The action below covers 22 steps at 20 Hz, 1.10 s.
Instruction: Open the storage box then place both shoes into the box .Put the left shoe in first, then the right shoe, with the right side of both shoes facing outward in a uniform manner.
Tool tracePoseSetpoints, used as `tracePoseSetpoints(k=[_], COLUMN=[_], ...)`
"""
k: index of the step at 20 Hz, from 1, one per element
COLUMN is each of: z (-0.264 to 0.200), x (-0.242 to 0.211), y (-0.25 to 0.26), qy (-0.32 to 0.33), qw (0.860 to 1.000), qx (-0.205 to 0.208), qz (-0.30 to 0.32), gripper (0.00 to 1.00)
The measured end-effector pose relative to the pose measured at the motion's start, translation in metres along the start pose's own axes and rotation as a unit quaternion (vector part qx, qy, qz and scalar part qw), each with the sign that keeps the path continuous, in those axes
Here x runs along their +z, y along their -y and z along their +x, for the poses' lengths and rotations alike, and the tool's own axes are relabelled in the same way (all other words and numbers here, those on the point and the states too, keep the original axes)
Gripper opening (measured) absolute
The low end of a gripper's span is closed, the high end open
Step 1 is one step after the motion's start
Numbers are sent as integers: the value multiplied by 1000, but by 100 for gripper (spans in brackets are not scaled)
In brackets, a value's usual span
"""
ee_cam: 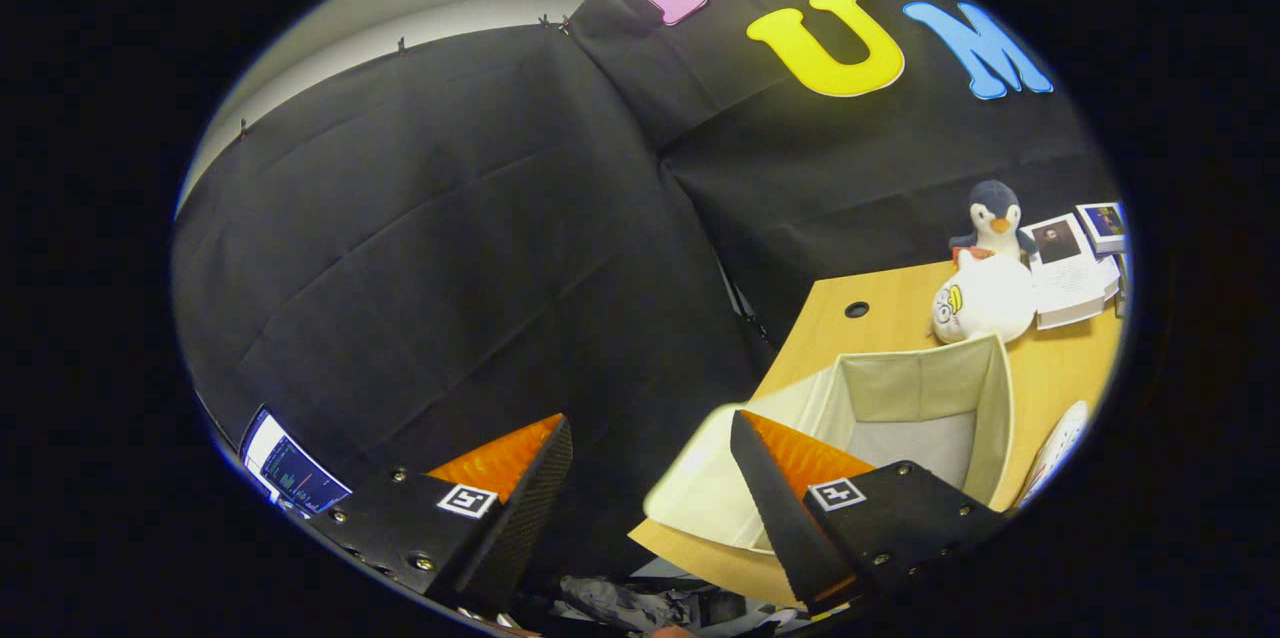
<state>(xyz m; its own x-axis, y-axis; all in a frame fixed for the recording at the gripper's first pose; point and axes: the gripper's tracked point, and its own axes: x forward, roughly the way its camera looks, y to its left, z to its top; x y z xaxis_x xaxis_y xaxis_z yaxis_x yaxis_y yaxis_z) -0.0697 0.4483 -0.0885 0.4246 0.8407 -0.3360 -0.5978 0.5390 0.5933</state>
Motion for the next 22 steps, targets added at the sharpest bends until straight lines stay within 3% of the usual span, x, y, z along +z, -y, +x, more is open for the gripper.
tracePoseSetpoints(k=[13,22], z=[-72,-125], x=[29,29], y=[122,224], qy=[27,30], qw=[991,974], qx=[-126,-221], qz=[-45,-46], gripper=[98,98])
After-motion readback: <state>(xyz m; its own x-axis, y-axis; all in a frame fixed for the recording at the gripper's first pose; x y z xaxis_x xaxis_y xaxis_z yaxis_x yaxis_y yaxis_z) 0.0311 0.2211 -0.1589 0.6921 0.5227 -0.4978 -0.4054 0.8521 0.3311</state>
